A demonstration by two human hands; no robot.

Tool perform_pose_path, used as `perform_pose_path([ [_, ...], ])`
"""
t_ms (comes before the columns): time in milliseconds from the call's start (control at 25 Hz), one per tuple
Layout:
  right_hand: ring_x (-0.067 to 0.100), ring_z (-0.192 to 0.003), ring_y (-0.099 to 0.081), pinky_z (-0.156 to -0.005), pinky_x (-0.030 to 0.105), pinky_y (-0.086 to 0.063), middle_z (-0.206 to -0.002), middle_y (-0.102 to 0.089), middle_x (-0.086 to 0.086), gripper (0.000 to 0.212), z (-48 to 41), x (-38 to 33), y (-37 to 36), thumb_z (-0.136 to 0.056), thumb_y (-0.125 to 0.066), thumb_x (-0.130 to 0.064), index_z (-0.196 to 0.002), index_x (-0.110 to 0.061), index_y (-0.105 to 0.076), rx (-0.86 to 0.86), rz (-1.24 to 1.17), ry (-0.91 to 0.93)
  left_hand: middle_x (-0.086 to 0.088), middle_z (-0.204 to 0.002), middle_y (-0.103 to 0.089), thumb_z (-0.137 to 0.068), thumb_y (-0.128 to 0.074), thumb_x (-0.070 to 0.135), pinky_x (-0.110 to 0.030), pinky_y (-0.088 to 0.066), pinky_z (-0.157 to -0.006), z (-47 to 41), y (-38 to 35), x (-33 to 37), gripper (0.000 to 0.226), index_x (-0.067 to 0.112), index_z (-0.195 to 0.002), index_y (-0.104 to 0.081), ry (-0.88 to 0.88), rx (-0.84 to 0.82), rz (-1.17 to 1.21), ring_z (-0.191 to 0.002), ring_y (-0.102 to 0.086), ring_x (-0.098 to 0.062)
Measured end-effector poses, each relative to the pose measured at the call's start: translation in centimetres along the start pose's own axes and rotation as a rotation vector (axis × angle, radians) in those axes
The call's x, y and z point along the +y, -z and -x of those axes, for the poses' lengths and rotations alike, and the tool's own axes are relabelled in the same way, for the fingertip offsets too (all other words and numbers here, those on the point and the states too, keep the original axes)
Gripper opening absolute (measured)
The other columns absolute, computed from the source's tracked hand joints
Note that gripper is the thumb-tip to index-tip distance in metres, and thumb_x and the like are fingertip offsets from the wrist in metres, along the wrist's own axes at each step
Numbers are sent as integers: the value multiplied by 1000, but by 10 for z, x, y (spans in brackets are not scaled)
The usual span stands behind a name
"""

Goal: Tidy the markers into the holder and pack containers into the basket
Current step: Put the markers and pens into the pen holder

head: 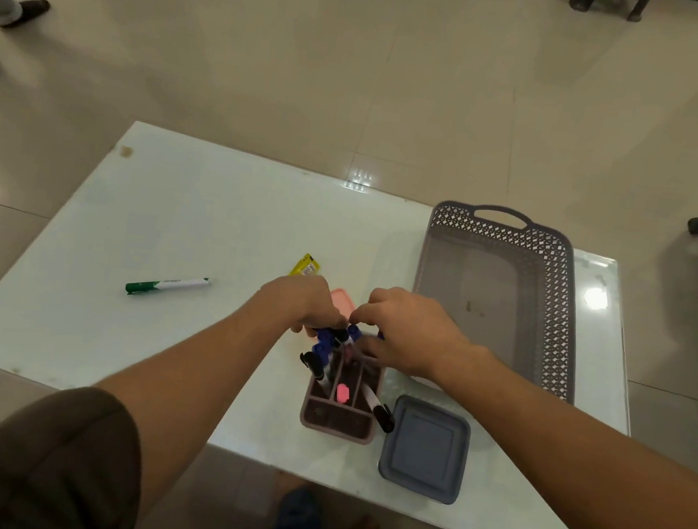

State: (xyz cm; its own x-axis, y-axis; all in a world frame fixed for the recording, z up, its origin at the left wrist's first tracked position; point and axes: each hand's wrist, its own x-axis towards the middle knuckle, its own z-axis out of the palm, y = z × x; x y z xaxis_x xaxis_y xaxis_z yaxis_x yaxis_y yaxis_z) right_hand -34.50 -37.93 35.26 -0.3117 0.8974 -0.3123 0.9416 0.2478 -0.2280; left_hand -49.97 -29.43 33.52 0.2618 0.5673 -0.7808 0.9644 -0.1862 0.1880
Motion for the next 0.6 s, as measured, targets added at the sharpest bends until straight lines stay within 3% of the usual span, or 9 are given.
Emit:
perform_pose_path([
  [240,18,-106,-59,-78,39,-56,-118,-62,-5,37,5,6,-2,-99,-54,-36,-135,-35,-62,16,-35,21,8,-79,-72,-87,-67,51,-28,-46,-69,8,14,6,34,20,-100,-75,-98,-1,-146,-71,-64,-12],
  [400,18,-103,-59,-74,36,-54,-115,-62,-5,36,7,6,-4,-99,-55,-36,-134,-33,-63,74,-43,53,5,-90,-71,-83,-71,49,-29,-45,-68,22,19,19,32,24,-103,-71,-105,165,-339,-84,-65,-18],
  [600,18,-103,-59,-80,36,-56,-117,-64,-5,37,22,7,-4,-96,-62,-40,-132,-32,-64,186,-62,41,0,-82,-59,-87,-71,42,-27,-38,-58,48,30,36,31,18,-105,-65,-170,335,-489,-74,-57,-18],
])
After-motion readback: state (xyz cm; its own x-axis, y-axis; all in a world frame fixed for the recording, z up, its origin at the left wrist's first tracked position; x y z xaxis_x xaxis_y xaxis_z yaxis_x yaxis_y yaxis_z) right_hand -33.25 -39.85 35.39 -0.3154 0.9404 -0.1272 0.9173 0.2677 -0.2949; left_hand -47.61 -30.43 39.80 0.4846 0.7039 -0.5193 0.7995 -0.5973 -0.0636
